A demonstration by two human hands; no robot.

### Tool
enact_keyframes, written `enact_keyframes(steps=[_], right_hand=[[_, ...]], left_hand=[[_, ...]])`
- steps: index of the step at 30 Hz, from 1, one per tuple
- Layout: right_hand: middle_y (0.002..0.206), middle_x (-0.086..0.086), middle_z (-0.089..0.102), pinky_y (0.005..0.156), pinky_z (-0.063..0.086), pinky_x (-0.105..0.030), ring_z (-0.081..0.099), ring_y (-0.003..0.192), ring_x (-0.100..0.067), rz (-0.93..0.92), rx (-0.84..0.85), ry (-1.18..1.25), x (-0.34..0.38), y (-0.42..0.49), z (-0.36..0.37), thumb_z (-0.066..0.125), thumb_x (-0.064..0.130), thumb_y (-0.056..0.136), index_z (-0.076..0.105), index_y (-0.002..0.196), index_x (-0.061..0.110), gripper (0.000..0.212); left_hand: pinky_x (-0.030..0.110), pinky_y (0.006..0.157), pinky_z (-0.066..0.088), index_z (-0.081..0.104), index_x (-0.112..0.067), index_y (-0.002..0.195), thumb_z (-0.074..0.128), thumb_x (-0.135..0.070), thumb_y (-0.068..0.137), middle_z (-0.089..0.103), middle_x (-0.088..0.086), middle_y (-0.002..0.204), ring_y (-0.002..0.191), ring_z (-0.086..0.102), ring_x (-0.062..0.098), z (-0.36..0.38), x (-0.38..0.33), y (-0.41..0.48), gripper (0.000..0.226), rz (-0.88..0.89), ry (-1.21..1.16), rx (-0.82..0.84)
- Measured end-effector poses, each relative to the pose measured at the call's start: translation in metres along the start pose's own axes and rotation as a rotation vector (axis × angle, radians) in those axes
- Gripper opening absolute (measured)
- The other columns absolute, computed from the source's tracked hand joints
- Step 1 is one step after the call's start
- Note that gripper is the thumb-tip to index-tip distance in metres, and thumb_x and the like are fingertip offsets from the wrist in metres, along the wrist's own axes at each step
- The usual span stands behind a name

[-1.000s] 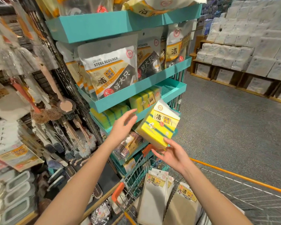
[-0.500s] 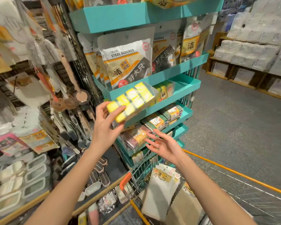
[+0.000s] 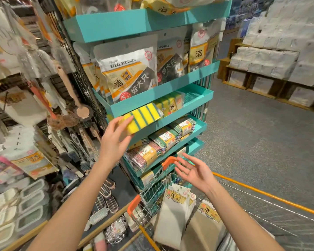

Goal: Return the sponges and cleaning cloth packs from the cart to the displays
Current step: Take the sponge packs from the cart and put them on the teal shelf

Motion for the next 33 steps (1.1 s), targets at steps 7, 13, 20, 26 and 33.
enact_keyframes(steps=[7,13,20,26,33], right_hand=[[0.116,-0.017,0.066,0.090,0.053,-0.041,0.063,0.106,-0.031,-0.032,-0.027,0.033,0.002,-0.001,-0.015,0.064,0.013,0.079,0.057,0.112,0.010,0.034],[0.103,-0.015,0.070,0.093,0.049,-0.040,0.065,0.096,-0.028,-0.026,-0.049,0.028,-0.003,0.003,-0.012,0.063,0.013,0.077,0.062,0.101,0.008,0.025],[0.102,-0.014,0.071,0.086,0.054,-0.038,0.066,0.095,-0.028,-0.021,-0.044,0.051,-0.008,0.008,-0.010,0.062,0.013,0.080,0.064,0.101,0.009,0.022],[0.105,-0.014,0.070,0.095,0.048,-0.040,0.065,0.097,-0.028,-0.022,-0.064,0.065,-0.009,0.007,-0.013,0.062,0.013,0.076,0.061,0.108,0.010,0.032],[0.115,-0.015,0.065,0.082,0.057,-0.038,0.066,0.096,-0.028,-0.011,-0.105,0.013,-0.012,0.012,-0.024,0.061,0.012,0.083,0.059,0.113,0.010,0.030]], left_hand=[[0.041,0.102,0.038,0.043,-0.041,0.136,0.059,-0.018,0.091,0.040,0.007,0.134,0.124,0.038,0.014,0.012,0.008,0.005,0.053,-0.165,-0.092,0.018],[0.045,0.096,0.044,0.039,-0.045,0.134,0.056,-0.019,0.094,0.040,0.011,0.131,0.116,0.048,0.028,0.020,0.014,0.009,0.051,-0.123,0.012,0.100],[0.044,0.089,0.048,0.028,-0.049,0.138,0.047,-0.025,0.098,0.039,0.016,0.132,0.104,0.053,0.031,0.031,0.022,0.008,0.051,-0.084,0.128,0.215],[0.044,0.089,0.049,0.028,-0.036,0.145,0.036,-0.045,0.099,0.053,0.014,0.127,0.105,0.058,0.032,0.029,0.046,0.025,0.047,-0.228,0.232,0.352],[0.051,0.108,0.037,-0.001,-0.049,0.147,0.048,-0.022,0.097,-0.002,0.019,0.158,0.138,0.031,0.038,0.044,0.027,-0.014,0.074,-0.225,0.205,0.331]])
Point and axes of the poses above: each hand's wrist, its own y-axis towards the middle knuckle, its own z-axis out of the palm, x = y × z, the point moved 8 cm from there along y, towards the middle knuckle
